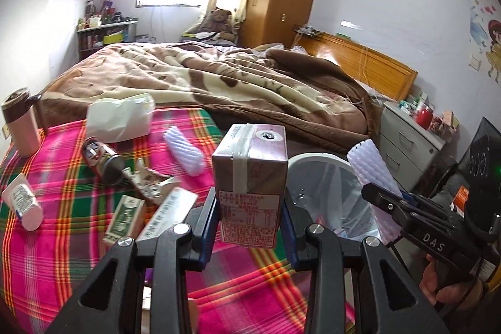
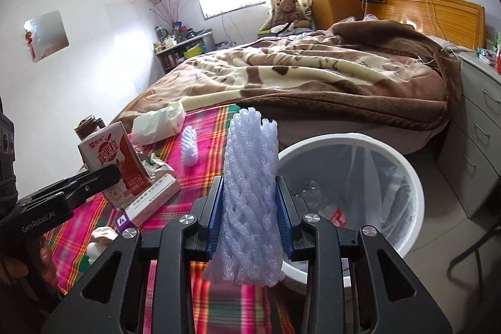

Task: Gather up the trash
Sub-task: 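Carry the foam net and white carton to the wastebasket and release them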

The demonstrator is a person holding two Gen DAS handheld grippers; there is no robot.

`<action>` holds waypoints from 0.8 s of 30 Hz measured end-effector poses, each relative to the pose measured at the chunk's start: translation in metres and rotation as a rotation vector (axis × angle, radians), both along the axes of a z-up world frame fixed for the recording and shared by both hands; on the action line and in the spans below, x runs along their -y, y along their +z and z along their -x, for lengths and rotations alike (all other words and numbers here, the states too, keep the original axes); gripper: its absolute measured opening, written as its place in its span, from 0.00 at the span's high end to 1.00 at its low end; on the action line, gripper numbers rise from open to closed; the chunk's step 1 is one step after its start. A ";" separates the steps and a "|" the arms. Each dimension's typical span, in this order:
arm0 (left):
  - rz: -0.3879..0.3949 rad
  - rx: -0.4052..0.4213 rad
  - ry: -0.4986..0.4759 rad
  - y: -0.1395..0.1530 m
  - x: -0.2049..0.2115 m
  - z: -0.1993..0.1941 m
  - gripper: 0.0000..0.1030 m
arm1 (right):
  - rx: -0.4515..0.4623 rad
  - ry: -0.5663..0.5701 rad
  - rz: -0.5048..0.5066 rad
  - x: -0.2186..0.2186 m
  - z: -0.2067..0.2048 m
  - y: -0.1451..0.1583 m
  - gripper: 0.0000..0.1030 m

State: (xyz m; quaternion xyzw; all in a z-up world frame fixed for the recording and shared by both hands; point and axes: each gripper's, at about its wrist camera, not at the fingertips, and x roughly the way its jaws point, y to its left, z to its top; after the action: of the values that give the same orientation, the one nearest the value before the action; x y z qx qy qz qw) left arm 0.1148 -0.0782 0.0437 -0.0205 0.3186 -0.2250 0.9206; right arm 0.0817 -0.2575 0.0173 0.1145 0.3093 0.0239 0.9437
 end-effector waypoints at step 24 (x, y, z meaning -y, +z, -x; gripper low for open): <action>-0.045 -0.050 -0.166 -0.020 0.109 -0.002 0.64 | -0.086 -0.103 0.005 0.065 -0.004 -0.025 0.68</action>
State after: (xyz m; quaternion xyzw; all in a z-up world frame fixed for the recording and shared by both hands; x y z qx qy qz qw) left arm 0.1172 -0.1873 0.0233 0.0209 0.3473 -0.2929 0.8906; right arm 0.0859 -0.3226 -0.0074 0.1289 0.3434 -0.0304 0.9298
